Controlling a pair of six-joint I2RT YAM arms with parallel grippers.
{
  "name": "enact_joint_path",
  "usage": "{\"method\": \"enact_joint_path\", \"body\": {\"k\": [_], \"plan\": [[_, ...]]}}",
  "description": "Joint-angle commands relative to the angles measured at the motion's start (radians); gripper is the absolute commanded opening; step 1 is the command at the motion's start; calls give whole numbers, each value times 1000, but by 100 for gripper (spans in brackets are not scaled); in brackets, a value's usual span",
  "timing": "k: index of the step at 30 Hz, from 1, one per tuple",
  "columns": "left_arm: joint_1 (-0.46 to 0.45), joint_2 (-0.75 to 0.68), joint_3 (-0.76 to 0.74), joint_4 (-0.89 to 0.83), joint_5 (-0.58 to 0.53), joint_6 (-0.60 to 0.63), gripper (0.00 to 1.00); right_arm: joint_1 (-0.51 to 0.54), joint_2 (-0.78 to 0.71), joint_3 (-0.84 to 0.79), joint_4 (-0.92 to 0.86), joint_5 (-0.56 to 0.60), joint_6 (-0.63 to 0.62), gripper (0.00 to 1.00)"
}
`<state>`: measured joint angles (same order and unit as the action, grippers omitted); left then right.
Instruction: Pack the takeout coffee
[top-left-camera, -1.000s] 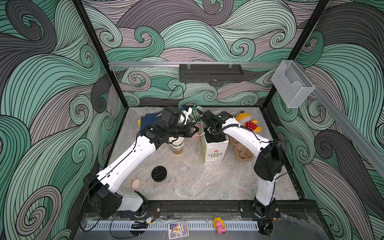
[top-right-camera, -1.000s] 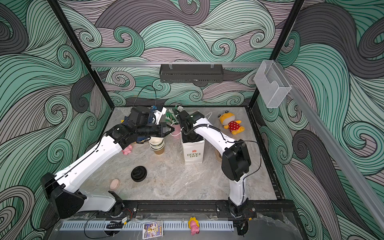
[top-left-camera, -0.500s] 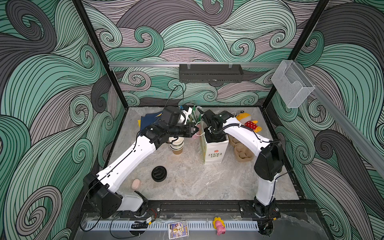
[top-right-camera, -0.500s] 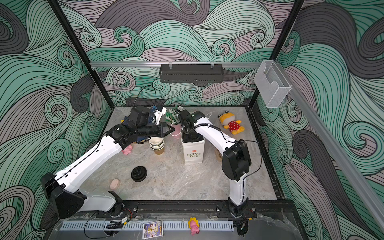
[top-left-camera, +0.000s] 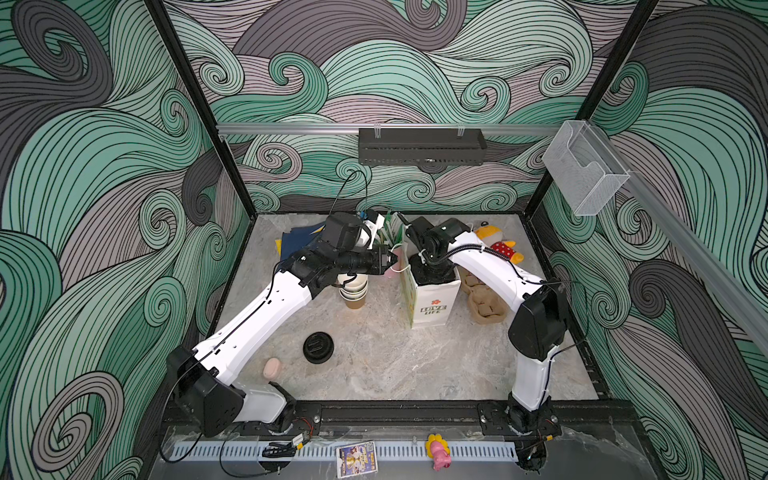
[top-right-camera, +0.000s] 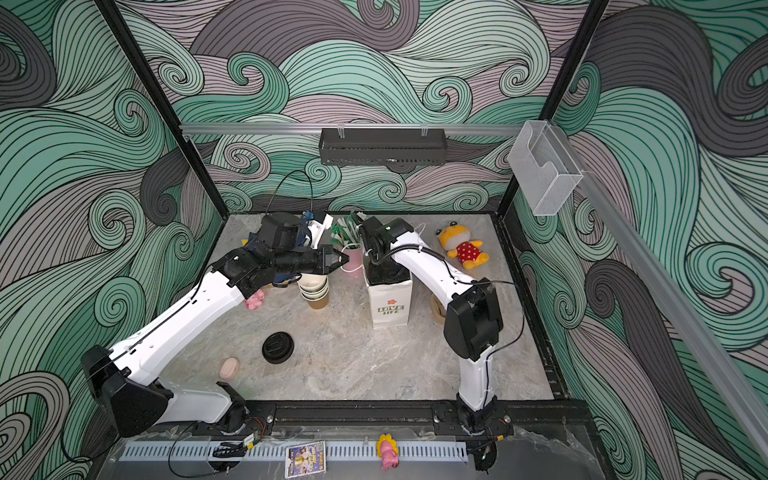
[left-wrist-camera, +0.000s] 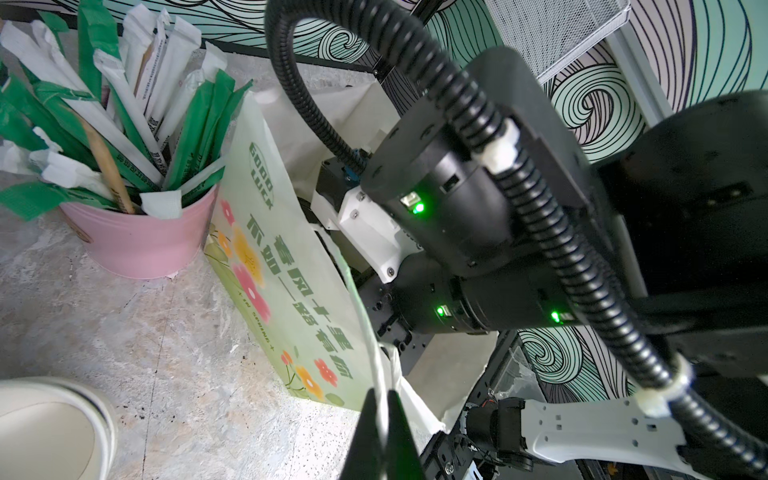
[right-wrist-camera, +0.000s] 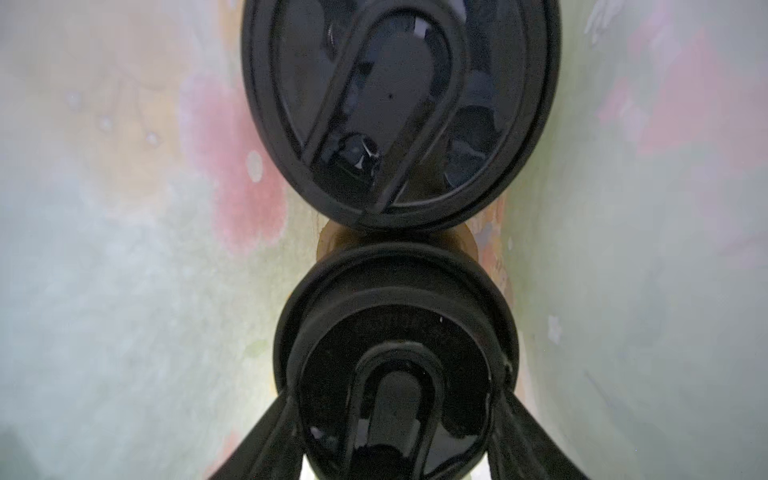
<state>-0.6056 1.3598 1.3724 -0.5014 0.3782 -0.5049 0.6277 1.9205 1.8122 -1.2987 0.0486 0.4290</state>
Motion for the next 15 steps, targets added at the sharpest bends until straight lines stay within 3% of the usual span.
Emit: {"method": "enact_joint_path", "body": {"k": [1, 15], "plan": [[5, 2, 28, 4, 9, 16, 0, -7, -25, 29, -64, 1, -10, 52], [4, 5, 27, 4, 14, 16, 0, -7, -40, 6, -56, 8, -2, 51]]}}
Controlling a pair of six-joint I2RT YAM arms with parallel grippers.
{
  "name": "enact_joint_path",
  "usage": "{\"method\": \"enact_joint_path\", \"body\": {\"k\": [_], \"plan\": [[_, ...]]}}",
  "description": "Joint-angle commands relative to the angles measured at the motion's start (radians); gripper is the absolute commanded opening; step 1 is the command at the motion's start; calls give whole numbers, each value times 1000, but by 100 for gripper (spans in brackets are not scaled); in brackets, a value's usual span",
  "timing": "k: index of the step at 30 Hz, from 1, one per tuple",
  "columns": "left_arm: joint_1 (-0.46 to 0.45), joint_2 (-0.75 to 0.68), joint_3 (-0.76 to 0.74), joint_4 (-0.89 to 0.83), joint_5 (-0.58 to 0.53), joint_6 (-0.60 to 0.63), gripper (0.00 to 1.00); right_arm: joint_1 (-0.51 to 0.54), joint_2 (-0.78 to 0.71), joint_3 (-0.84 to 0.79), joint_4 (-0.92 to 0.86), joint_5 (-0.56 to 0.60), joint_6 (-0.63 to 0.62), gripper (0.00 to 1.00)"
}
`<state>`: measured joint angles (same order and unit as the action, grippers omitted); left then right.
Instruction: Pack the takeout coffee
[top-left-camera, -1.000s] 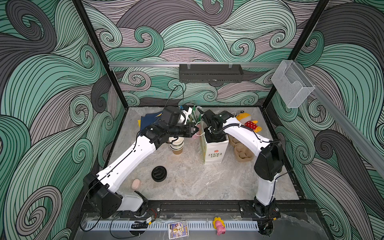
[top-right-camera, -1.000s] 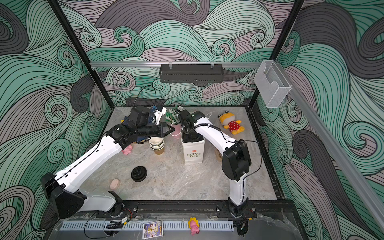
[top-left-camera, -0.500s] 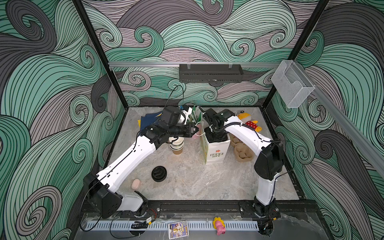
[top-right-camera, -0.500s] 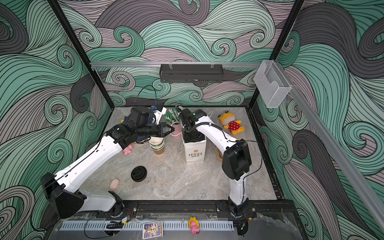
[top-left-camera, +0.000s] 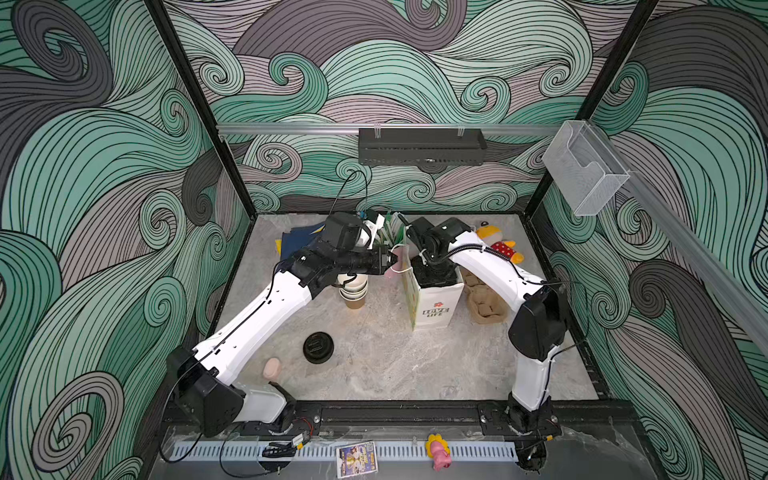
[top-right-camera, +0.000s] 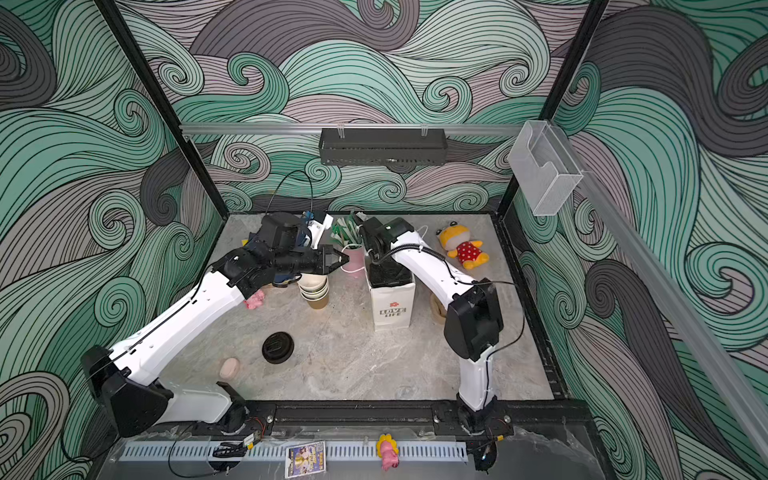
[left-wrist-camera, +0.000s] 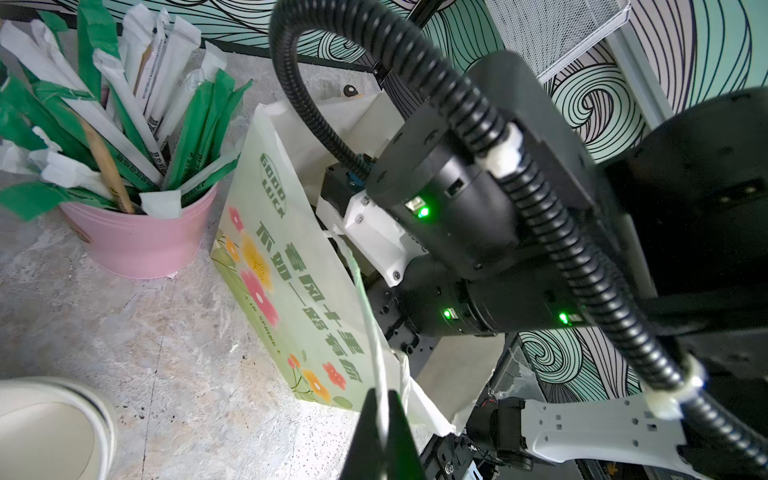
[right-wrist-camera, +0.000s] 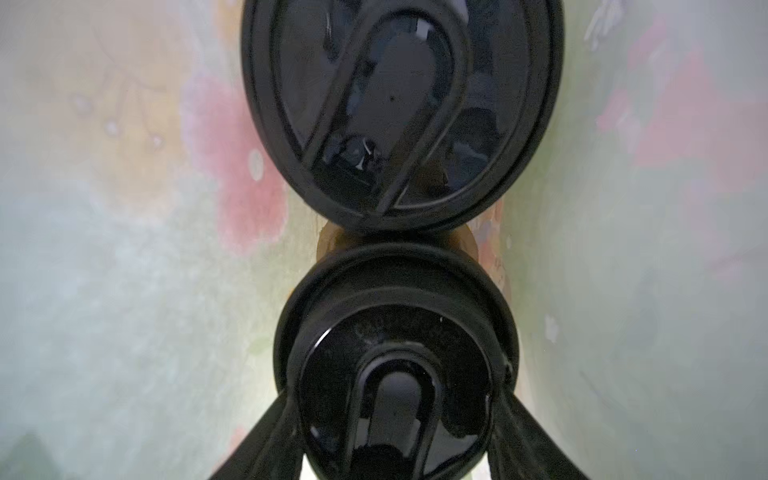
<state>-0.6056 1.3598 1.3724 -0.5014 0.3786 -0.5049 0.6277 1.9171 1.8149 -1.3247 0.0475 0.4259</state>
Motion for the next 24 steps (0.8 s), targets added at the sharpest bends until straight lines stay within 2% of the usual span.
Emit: {"method": "enact_joint_path", "body": {"k": [1, 9, 24], "plan": [[6, 5, 29, 2, 14, 15, 0, -8, -43, 9, -34, 14, 1, 51], [4, 8, 27, 6, 16, 13, 0, -9, -87, -20, -54, 29, 12, 52], [4, 6, 29, 3, 15, 15, 0, -8, -54, -95, 10, -2, 14, 51]]}}
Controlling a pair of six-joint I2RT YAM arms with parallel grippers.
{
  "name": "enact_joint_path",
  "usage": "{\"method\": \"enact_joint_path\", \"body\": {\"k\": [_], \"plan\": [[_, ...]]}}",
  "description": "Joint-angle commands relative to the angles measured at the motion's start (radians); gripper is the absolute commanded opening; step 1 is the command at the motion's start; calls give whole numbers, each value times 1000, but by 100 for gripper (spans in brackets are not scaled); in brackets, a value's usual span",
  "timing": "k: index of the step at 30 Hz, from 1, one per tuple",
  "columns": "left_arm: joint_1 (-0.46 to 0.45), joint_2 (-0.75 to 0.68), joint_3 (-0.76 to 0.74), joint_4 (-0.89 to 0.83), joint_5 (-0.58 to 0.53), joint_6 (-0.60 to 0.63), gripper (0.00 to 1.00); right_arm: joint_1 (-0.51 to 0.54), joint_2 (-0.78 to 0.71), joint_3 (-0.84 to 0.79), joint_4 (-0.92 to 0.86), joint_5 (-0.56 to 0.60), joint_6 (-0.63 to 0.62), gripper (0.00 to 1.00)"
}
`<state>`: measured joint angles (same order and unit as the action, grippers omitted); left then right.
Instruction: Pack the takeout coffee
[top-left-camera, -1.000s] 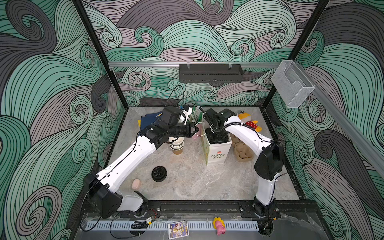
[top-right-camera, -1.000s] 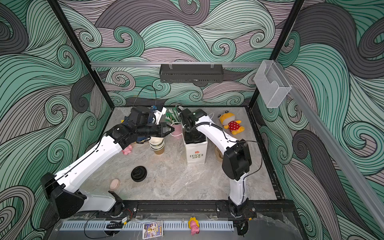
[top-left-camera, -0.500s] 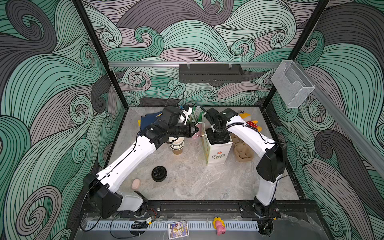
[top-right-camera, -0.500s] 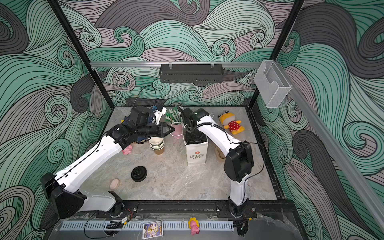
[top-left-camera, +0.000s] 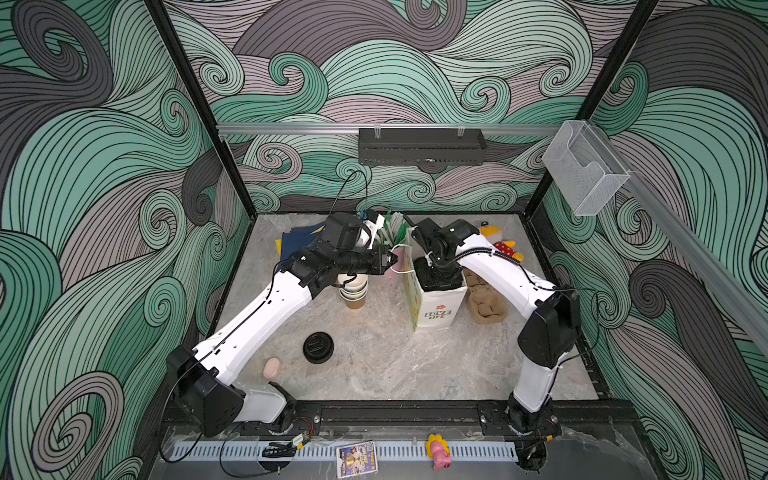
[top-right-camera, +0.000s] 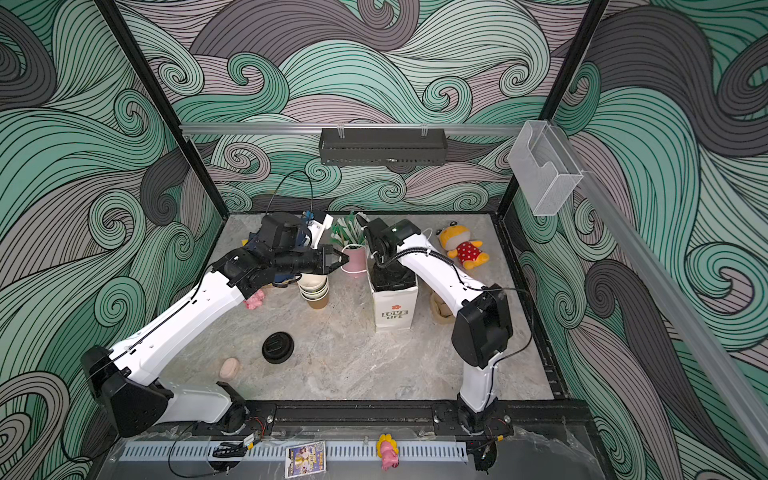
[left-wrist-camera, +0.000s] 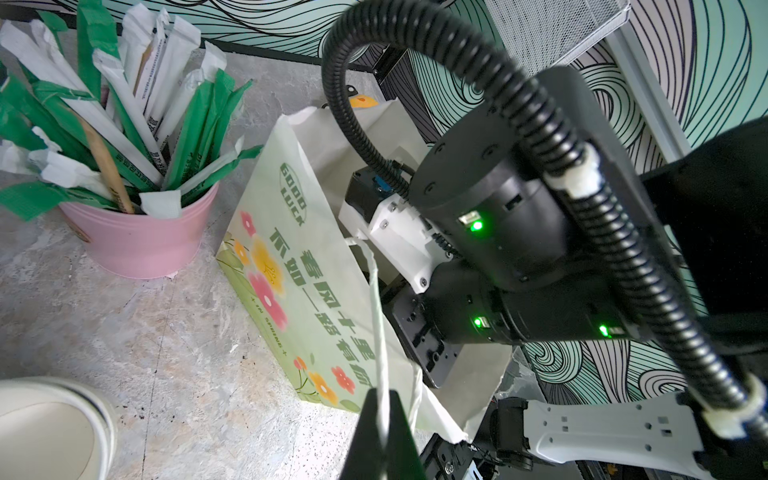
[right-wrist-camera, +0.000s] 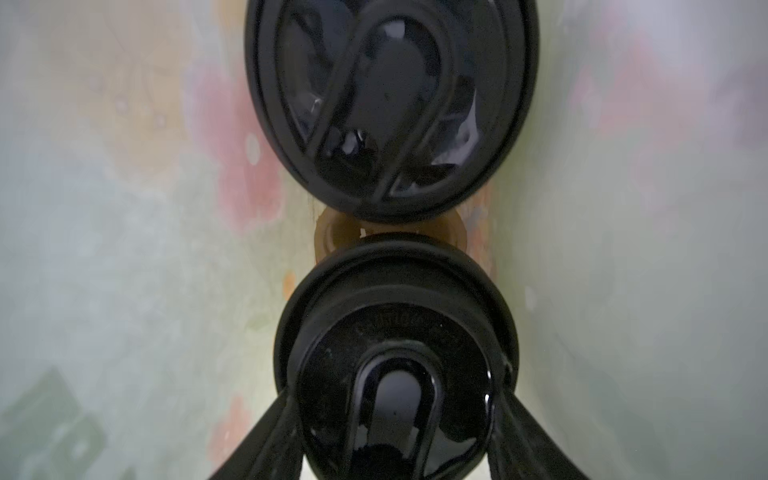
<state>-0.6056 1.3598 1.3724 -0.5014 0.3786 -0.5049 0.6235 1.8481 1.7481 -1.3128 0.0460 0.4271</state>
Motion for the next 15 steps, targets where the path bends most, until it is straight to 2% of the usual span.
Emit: {"method": "enact_joint_path", "body": {"k": [1, 10, 15], "plan": [[4, 7, 29, 2, 16, 16, 0, -4, 18, -33, 5, -1, 13, 51], [5, 6, 30, -2, 16, 18, 0, -4, 29, -42, 34, -5, 18, 51], [5, 8, 30, 0, 16, 19, 0, -3, -8, -17, 14, 40, 28, 50]]}}
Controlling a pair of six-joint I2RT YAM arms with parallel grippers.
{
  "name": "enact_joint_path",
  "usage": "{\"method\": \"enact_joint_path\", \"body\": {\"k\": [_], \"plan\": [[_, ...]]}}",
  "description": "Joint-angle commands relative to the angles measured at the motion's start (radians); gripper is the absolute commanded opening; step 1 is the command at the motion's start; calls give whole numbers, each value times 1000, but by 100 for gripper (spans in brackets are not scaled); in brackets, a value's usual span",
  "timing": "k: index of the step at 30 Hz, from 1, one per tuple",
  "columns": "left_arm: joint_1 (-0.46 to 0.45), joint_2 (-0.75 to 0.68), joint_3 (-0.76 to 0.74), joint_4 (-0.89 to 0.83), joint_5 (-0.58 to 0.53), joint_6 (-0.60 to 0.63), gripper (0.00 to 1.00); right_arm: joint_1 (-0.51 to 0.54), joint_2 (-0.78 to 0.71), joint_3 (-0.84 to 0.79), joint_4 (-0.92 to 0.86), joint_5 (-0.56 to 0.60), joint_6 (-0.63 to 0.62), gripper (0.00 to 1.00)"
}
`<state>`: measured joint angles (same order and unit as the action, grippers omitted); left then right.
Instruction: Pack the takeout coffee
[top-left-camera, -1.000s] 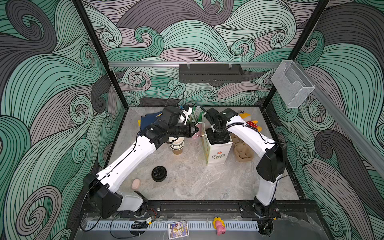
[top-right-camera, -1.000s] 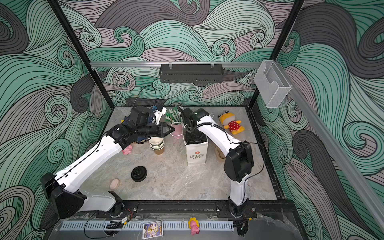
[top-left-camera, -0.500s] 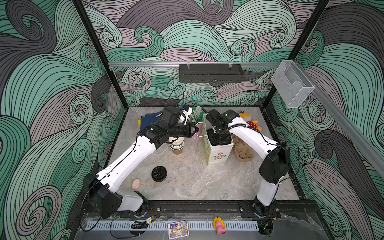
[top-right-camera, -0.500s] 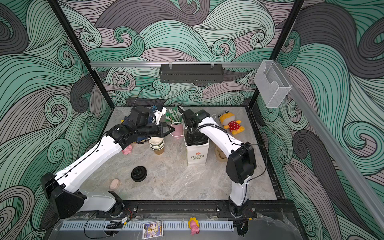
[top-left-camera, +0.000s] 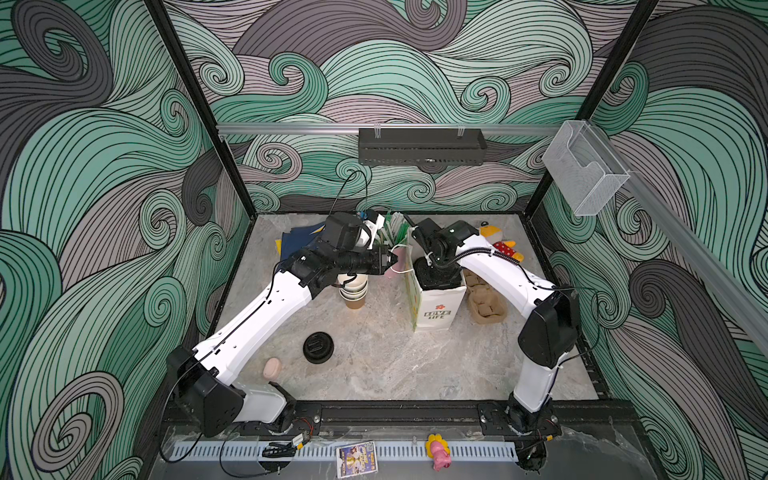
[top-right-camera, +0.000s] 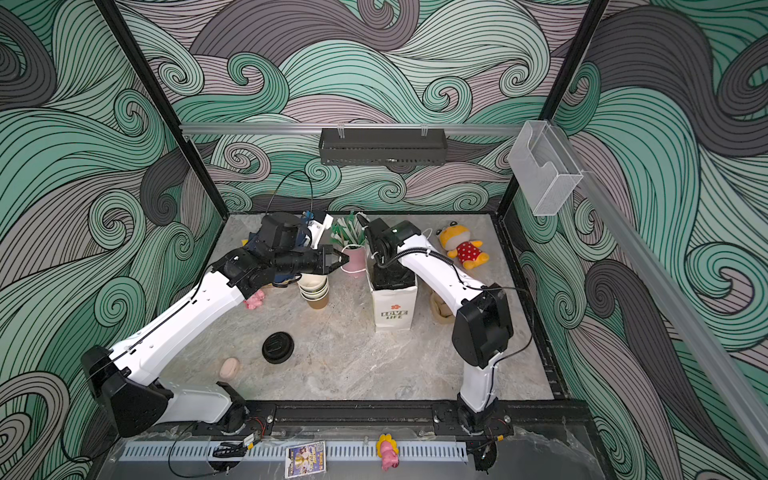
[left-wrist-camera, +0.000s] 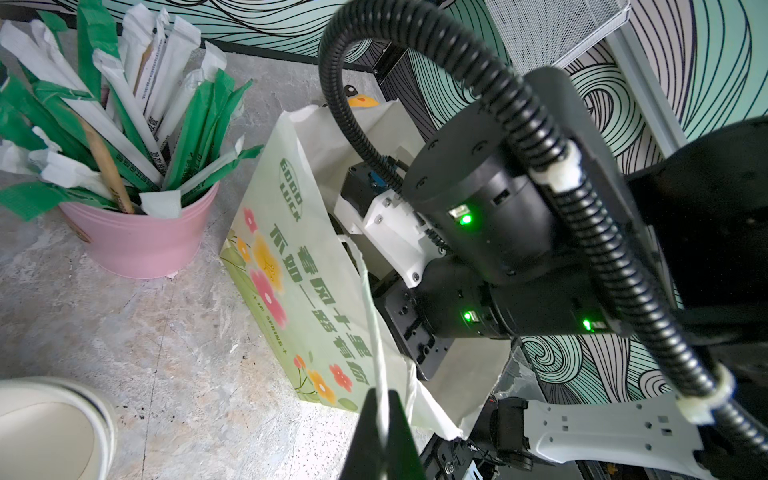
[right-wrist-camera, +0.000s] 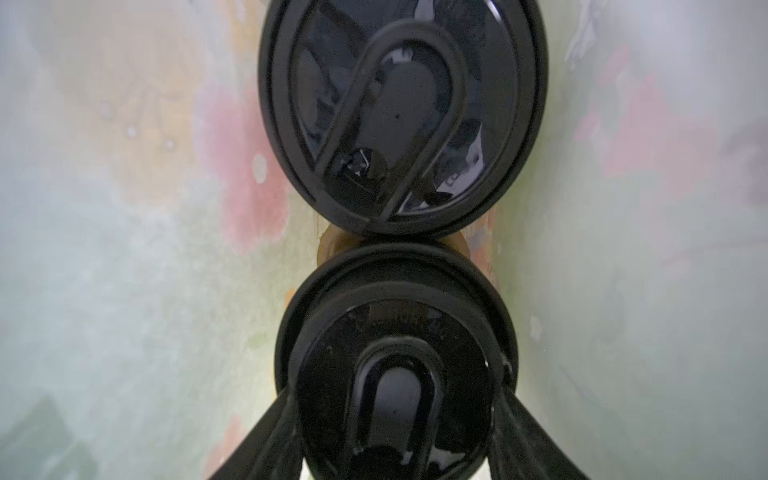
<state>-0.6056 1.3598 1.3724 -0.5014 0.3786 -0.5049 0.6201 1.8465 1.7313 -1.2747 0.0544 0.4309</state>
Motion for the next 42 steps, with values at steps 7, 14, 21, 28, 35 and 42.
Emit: {"method": "enact_joint_path", "body": {"k": [7, 14, 21, 28, 35, 42], "plan": [[4, 14, 30, 4, 20, 15, 0, 0, 3, -15, 0, 42, 37, 49], [5, 15, 31, 4, 20, 12, 0, 1, 19, -86, 66, 23, 39, 48], [5, 21, 37, 3, 21, 12, 0, 0, 39, -136, 93, 11, 35, 47], [4, 22, 40, 1, 20, 14, 0, 1, 44, -111, 74, 6, 35, 47], [4, 23, 36, 1, 16, 12, 0, -2, -22, -2, -13, 36, 32, 47], [4, 22, 34, 4, 16, 13, 0, -10, -33, 12, -15, 37, 41, 47]]}}
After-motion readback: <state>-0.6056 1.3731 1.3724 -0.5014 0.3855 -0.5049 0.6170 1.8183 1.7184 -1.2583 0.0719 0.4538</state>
